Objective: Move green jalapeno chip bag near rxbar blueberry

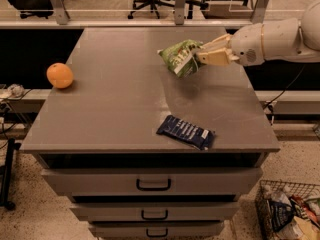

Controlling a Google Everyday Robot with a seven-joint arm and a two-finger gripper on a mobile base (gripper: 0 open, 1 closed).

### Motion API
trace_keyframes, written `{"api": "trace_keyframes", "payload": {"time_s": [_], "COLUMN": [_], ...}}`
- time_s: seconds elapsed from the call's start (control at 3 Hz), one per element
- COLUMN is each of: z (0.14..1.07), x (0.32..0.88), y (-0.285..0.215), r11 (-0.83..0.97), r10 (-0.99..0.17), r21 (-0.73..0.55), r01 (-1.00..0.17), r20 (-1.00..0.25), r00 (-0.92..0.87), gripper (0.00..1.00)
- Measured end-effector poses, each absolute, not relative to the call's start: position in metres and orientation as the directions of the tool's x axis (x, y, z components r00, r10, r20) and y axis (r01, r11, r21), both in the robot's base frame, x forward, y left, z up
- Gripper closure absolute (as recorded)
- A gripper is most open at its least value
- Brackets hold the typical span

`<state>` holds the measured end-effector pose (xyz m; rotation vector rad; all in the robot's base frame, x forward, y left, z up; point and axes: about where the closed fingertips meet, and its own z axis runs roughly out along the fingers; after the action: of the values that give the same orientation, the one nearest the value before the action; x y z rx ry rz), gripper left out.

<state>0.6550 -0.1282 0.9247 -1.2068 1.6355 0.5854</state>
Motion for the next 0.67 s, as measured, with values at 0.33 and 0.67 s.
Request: {"api": "trace_keyframes", "payload": {"time_s": [0.33, 0.67], "z": [0.924, 0.914], "x": [0.615, 0.578], "y": [-0.134, -0.135], "r11": [0.278, 0.188], "r10": [-0.433, -0.448], "r21": [-0.141, -0.098], "r01": [-0.95, -0.977], "r20": [-0.901, -0.894], "r00": [0.007, 0.004], "gripper": [1.0, 1.0]}}
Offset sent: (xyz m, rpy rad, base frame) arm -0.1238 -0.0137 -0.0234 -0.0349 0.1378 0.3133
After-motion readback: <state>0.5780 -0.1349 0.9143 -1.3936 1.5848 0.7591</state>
